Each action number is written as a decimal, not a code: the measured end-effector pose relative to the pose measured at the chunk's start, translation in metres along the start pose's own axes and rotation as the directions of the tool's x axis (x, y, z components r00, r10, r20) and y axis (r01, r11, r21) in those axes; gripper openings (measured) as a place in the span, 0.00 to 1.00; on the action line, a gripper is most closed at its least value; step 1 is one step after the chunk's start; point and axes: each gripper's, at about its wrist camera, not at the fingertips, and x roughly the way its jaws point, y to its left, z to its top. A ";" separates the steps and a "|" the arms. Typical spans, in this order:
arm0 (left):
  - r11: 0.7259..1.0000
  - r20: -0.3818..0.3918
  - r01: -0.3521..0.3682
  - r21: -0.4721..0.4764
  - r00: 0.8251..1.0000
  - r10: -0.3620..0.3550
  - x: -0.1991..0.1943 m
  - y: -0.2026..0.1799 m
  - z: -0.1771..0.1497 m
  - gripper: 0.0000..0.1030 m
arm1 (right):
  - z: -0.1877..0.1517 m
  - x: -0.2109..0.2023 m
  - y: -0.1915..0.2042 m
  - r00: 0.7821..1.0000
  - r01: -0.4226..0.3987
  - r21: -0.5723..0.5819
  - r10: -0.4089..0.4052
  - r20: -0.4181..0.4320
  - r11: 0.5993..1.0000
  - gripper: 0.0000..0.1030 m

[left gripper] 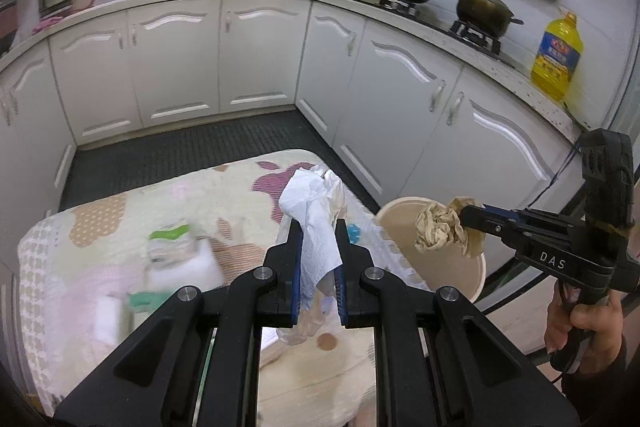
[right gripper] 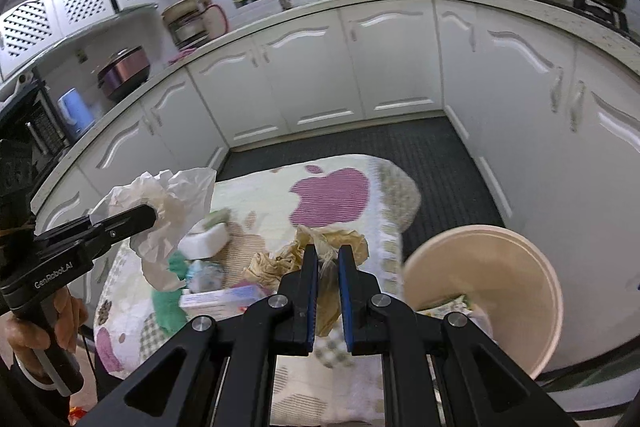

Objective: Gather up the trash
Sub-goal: 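Carry the tissue and brown paper over the beige bin with both tools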

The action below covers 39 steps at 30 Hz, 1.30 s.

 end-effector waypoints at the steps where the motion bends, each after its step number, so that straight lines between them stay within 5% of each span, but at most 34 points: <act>1: 1.000 -0.004 0.007 0.002 1.000 -0.007 0.003 -0.003 0.001 0.10 | -0.001 -0.001 -0.004 1.000 0.006 0.005 -0.006 0.001 1.000 0.09; 18: 0.991 -0.056 0.119 0.057 0.992 -0.116 0.045 -0.063 0.016 0.10 | -0.008 -0.032 -0.058 0.993 0.115 0.081 -0.117 0.026 0.990 0.09; 30: 0.967 -0.163 0.247 0.054 0.958 -0.236 0.101 -0.119 0.018 0.10 | -0.025 -0.027 -0.102 0.977 0.214 0.143 -0.215 -0.011 0.966 0.09; 39: 0.959 -0.205 0.280 0.030 0.941 -0.268 0.147 -0.151 0.012 0.11 | -0.037 -0.016 -0.134 0.961 0.276 0.185 -0.273 -0.042 0.943 0.09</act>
